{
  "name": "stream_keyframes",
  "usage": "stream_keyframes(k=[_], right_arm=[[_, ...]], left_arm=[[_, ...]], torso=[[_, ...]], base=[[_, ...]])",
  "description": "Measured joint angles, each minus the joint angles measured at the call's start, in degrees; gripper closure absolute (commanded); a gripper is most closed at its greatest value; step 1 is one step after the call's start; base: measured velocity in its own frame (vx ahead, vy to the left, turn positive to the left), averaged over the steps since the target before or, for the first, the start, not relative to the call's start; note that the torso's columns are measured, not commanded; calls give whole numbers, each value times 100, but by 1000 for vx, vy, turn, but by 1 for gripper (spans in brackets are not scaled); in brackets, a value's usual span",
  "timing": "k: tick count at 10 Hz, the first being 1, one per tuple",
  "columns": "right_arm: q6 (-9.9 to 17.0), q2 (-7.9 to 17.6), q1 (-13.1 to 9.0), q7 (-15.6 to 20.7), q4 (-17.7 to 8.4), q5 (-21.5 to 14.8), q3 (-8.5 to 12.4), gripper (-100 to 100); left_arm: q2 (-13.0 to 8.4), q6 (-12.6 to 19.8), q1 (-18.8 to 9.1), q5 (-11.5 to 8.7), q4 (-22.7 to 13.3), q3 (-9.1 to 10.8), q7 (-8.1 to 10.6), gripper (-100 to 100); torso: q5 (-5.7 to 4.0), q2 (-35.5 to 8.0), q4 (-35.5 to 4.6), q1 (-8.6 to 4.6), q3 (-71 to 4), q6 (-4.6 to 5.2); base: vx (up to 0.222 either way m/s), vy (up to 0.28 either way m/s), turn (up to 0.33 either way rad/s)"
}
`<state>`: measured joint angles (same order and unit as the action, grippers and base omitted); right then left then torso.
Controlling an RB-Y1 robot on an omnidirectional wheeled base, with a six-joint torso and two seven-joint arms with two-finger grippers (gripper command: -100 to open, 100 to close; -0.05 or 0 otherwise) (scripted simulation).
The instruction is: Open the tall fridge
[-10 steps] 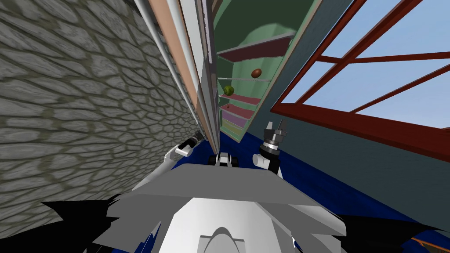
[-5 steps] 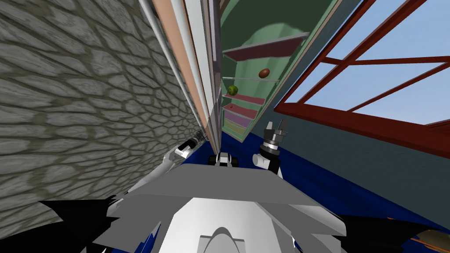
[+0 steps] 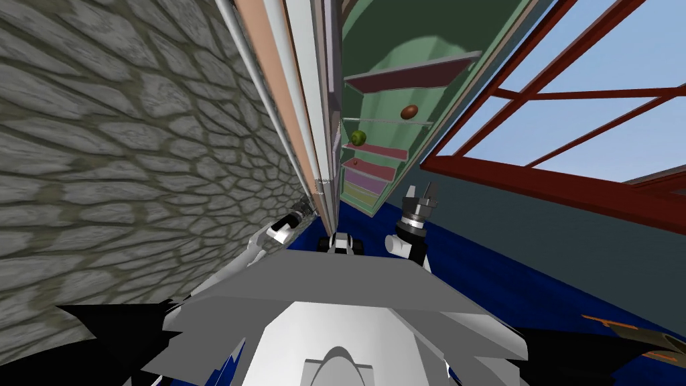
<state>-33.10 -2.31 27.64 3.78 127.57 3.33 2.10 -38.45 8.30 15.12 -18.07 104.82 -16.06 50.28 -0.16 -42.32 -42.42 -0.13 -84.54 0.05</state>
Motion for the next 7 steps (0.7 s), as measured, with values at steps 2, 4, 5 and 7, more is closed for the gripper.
stream_keyframes(k=[2,4,5,7], right_arm=[[0,0,0,0,0,0,1,0],[0,-1,1,0,0,0,-1,0],[0,-3,1,0,0,0,-2,0],[0,-3,0,0,0,0,-3,0]], left_arm=[[-82,-37,25,0,63,-105,9,100],[-248,-16,71,-28,237,-131,70,-100],[-329,71,105,-32,365,-89,133,-100],[-506,222,122,-76,608,-48,256,-100]], torso=[[2,11,-3,-2,-3,9],[-4,4,4,-43,-1,0],[-7,-9,5,-69,3,4],[5,-8,6,-20,4,3]], base=[[50,243,-86],[27,48,77],[23,-64,66],[19,-60,45]])
